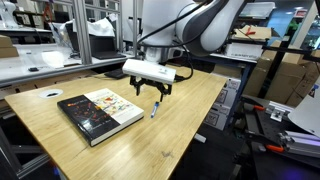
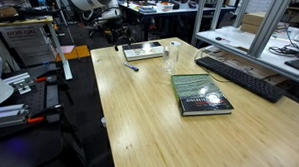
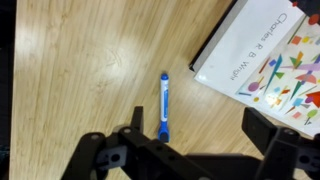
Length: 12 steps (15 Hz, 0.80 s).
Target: Put the pen in the glass
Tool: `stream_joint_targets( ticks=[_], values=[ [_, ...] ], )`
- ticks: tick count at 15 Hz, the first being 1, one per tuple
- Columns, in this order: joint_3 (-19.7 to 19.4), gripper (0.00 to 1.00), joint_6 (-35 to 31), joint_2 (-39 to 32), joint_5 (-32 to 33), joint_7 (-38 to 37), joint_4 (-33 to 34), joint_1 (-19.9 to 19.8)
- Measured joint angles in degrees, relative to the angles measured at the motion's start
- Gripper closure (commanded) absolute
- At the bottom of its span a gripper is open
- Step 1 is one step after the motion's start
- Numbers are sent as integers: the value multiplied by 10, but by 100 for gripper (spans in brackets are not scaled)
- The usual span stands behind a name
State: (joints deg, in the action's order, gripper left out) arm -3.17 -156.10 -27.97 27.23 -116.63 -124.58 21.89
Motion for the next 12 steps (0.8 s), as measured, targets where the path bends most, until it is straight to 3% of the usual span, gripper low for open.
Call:
stream_joint_targets(
  ticks=[5, 12],
  values=[
    [10, 0, 78, -56, -113, 115, 68, -24],
    [-1, 0, 105, -67, -131, 171, 85, -48]
  ],
)
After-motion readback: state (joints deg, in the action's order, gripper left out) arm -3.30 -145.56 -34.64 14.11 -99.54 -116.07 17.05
